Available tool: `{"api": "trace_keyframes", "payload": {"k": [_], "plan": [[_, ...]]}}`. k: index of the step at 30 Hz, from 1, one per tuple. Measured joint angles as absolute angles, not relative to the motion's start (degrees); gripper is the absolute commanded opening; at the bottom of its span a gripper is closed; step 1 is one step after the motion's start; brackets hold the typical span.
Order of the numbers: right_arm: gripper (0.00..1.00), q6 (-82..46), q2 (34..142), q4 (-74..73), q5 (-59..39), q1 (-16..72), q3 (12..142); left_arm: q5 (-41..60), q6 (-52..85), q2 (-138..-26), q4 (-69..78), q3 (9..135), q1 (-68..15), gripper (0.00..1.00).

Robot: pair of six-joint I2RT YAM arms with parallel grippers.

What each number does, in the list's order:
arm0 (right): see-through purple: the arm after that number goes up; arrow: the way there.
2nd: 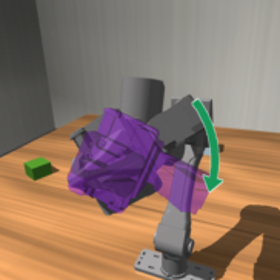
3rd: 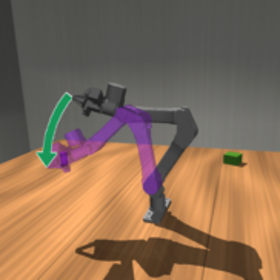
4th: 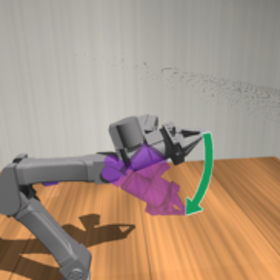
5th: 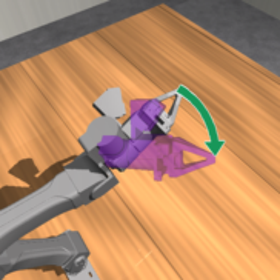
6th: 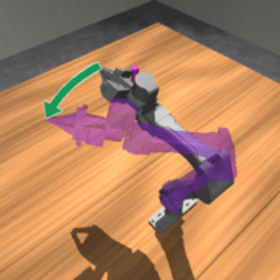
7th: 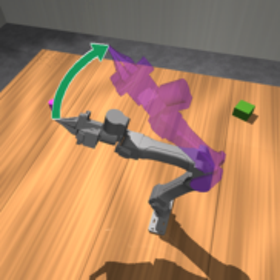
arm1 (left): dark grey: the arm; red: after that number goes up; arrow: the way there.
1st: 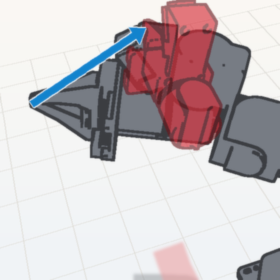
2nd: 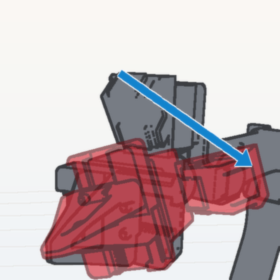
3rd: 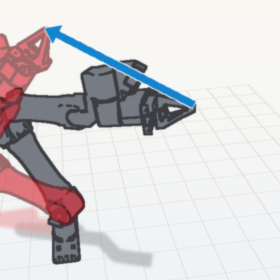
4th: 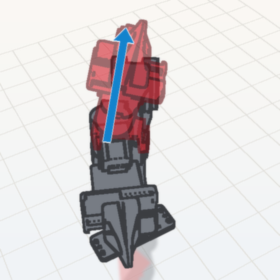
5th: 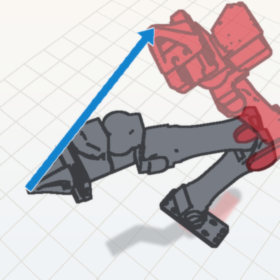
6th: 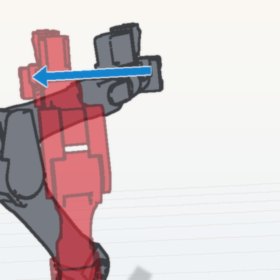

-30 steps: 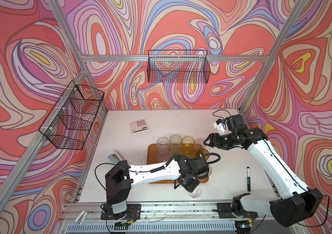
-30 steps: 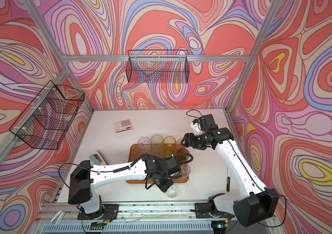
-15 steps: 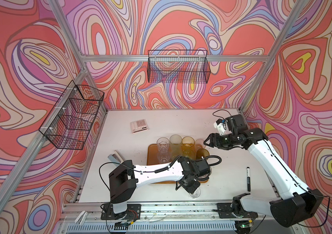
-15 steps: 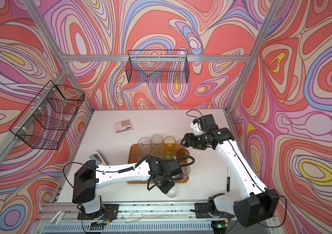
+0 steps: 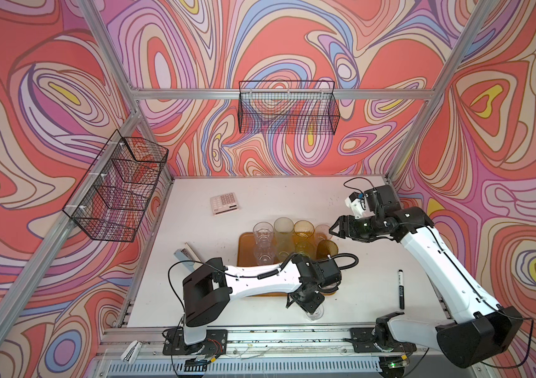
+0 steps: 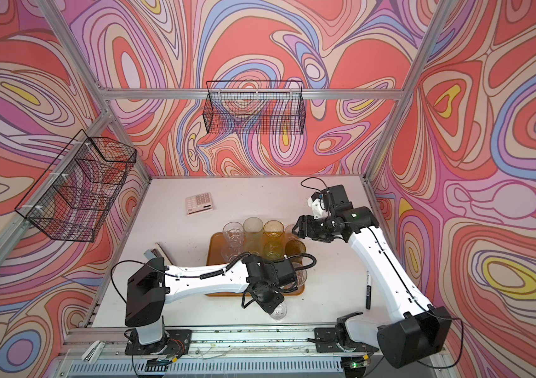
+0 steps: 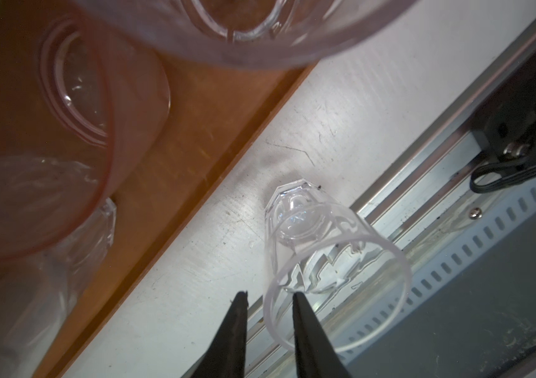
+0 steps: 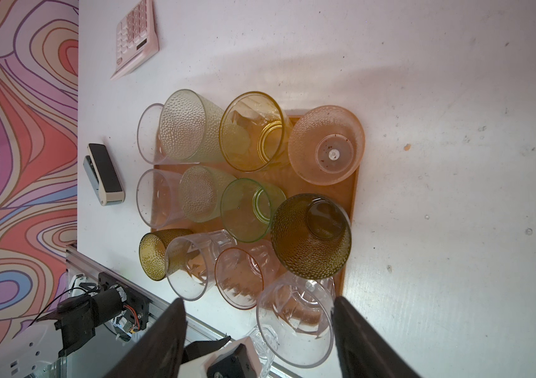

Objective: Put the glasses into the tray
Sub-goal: 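Lower the left gripper around the small clear tumbler's rim and close it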

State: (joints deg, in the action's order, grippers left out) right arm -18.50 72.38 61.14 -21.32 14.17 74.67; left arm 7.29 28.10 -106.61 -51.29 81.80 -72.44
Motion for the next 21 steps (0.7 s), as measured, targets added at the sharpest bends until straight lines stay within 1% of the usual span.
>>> {"api": "trace_keyframes", "payload": {"k": [7,21], "plan": [[0.72,-18.5,72.4,61.1,-21.3,14.2,74.6,7.2,28.7,-106.8,-50.9,81.8,-72.4,0.23],[0.72,-18.3,72.4,61.1,-21.3,14.2,74.5,6.8,29.3,-107.4,-50.7,81.8,-72.5,0.1]]}}
